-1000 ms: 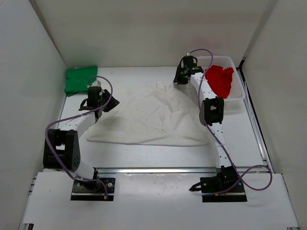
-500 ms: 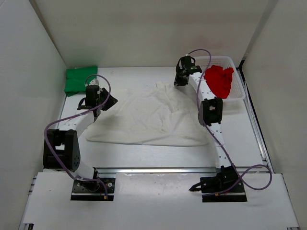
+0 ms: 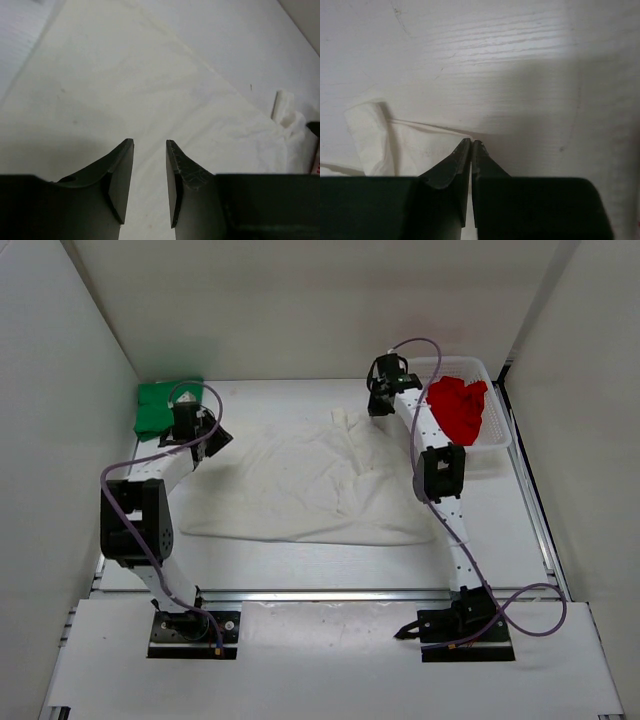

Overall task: Fold and stack the t-shirts
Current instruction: Grap the side of the flattened tshirt furthest away from the robot with both arms

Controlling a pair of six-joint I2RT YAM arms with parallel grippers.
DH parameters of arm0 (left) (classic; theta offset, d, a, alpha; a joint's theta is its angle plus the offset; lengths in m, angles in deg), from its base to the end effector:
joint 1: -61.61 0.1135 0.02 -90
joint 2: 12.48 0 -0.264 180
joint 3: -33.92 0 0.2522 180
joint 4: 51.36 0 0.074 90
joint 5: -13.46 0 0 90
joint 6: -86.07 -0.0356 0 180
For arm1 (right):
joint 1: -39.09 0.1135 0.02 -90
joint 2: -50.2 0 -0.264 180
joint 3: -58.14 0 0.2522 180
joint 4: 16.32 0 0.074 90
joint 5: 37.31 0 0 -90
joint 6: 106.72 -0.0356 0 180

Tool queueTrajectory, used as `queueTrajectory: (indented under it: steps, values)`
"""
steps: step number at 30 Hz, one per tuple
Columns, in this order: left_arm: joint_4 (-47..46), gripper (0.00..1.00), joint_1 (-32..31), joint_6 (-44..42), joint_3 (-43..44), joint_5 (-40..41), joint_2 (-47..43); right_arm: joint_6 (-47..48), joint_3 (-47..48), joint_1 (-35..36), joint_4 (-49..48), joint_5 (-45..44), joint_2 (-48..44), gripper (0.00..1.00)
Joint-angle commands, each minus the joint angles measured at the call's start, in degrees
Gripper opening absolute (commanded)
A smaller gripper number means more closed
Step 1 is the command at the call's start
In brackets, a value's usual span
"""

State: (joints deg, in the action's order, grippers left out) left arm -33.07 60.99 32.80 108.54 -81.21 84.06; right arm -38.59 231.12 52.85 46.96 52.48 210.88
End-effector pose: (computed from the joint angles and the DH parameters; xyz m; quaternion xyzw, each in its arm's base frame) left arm 0.3676 -0.0069 0.2110 -0.2646 0.8670 -0.1697 0.3866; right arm 0.5678 0.1389 0.1694 0.0673 0.9402 0.1005 0.3185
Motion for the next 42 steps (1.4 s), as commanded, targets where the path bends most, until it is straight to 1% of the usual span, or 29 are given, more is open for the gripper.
queueTrajectory:
  steps: [1, 2, 7, 8, 10, 13, 14, 18, 19, 21, 23, 24, 27, 28, 30, 31, 32, 34, 38, 42]
  values:
    - [2.67, 0.43, 2.55, -3.23, 6.46, 4.57, 2.59, 3.05, 2.41, -1.72, -0.04, -4.27, -8.71, 0.00]
    - [3.80, 0.44, 3.08, -4.03, 9.51, 6.06, 4.18, 3.32, 2.24, -2.15, 0.49, -4.27, -9.41, 0.00]
    - [6.97, 0.49, 5.36, -6.49, 17.08, 8.44, 11.38, 4.11, 1.36, -3.39, 0.32, -3.13, -10.30, 0.00]
    - [7.33, 0.50, 5.02, -6.93, 17.45, 9.23, 12.09, 4.46, 1.97, -3.56, 0.84, -3.83, -10.39, 0.01]
    - [9.08, 0.51, 5.37, -7.64, 21.47, 9.50, 15.34, 4.82, 2.06, -3.65, 1.28, -4.97, -10.91, 0.00]
    - [10.14, 0.53, 5.37, -9.04, 25.25, 10.64, 18.33, 5.95, 2.33, -3.74, 1.55, -6.73, -12.40, 0.00]
    - [10.14, 0.54, 5.46, -9.04, 25.71, 10.73, 18.86, 5.87, 2.24, -3.57, 1.46, -6.56, -12.32, 0.00]
    - [13.73, 0.54, 5.28, -10.27, 33.07, 11.86, 24.57, 5.78, 1.45, -5.14, 0.84, -3.23, -13.29, 0.00]
    - [14.44, 0.53, 5.02, -10.36, 34.83, 12.05, 26.06, 5.78, 1.62, -5.15, 1.11, -2.61, -13.03, 0.00]
    - [15.59, 0.54, 4.41, -10.98, 38.09, 12.66, 28.70, 6.40, 1.54, -4.97, 1.37, -2.08, -13.29, 0.01]
    - [17.52, 0.54, 3.96, -11.59, 43.09, 13.63, 30.81, 6.31, 1.45, -4.62, 1.55, -1.02, -12.85, 0.00]
    - [18.05, 0.55, 3.44, -11.85, 44.07, 13.98, 31.95, 6.57, 1.71, -4.71, 1.55, -0.24, -13.11, 0.00]
    - [21.74, 0.53, 3.44, -12.47, 51.10, 15.13, 37.22, 6.57, 2.06, -4.00, 1.72, -0.32, -12.68, 0.00]
    - [24.18, 0.52, 3.44, -13.34, 54.51, 15.56, 38.28, 6.40, 1.98, -4.26, 1.55, 1.33, -13.11, 0.00]
    - [28.32, 0.51, 3.52, -13.61, 63.11, 16.09, 43.01, 6.40, 2.15, -4.09, 1.63, 1.70, -13.20, 0.00]
    - [30.68, 0.51, 3.44, -13.88, 64.72, 16.01, 43.82, 6.05, 2.24, -4.00, 1.55, 2.40, -13.03, 0.00]
    - [31.32, 0.50, 3.35, -14.31, 65.87, 15.66, 44.96, 6.48, 2.41, -4.18, 1.46, 2.67, -13.29, 0.00]
    - [30.62, 0.51, 3.17, -13.79, 64.56, 15.22, 44.54, 6.14, 2.33, -4.35, 1.64, 3.46, -13.46, 0.00]
    - [31.32, 0.49, 3.61, -13.70, 64.91, 15.22, 45.33, 6.05, 2.41, -4.88, 1.37, 4.42, -13.81, 0.00]
    - [31.32, 0.50, 3.61, -14.05, 64.74, 16.18, 45.85, 5.70, 2.24, -5.15, 1.64, 5.04, -13.56, 0.00]
